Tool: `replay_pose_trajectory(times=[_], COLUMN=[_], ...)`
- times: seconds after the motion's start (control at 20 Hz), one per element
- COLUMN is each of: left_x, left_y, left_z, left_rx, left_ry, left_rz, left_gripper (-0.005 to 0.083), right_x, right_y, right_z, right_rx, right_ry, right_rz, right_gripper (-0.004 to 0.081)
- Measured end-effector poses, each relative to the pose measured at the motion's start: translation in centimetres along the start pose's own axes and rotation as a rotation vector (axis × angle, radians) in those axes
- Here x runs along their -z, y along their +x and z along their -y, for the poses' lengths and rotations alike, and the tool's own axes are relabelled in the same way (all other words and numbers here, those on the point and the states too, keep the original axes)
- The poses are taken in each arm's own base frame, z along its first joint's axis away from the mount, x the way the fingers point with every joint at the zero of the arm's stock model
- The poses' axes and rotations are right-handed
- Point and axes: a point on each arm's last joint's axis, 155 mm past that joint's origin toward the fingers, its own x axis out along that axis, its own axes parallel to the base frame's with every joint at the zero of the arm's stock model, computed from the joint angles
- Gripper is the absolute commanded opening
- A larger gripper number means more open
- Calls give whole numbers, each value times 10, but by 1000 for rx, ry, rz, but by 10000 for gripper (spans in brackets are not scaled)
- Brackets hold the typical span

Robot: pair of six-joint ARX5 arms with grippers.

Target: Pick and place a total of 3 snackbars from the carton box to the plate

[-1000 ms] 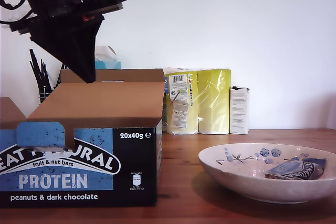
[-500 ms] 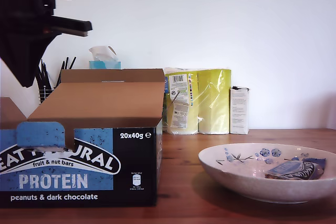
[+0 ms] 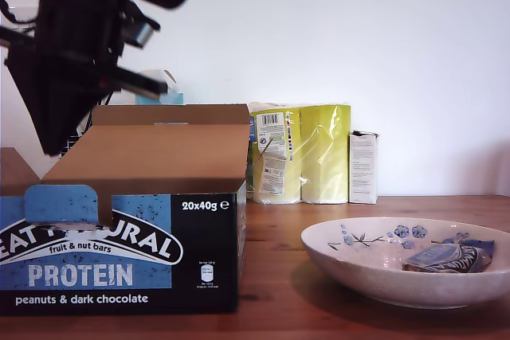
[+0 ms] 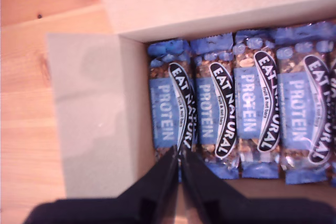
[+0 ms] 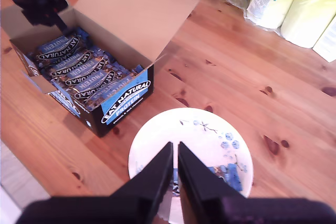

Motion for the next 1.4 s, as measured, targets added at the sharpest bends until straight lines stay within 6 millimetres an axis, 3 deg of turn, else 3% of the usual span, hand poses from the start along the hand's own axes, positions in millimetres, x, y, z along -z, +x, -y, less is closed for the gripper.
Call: replay_pose_trajectory(times=[0.1, 0.15, 0.2, 0.5, 0.9, 1.1, 1.4], left_x=[6, 7, 8, -1, -11, -11, -6], left_y=[6, 6, 6, 14, 42, 46, 68], left_z=[2, 3, 5, 5, 0, -3, 5], left_rx=[-9, -3, 8, 42, 24, 41, 16], left_ry=[17, 16, 15, -33, -84, -108, -86], left_rz=[-39, -44, -50, -54, -87, -105, -161], left_gripper=[437, 529, 557, 556, 556, 556, 553], right_x=[0, 0, 0, 0, -1, -1, -1], right_y=[0, 0, 0, -1, -1, -1, -1], right_z=[-1, -1, -2, -7, -12, -13, -13], right_rx=[-6, -7, -10, -36, -55, -59, -59], right_ry=[0, 0, -1, -3, -23, -32, -33], right_rz=[1, 0, 0, 3, 6, 6, 6], right_gripper=[-13, -13, -13, -13, -13, -13, -13])
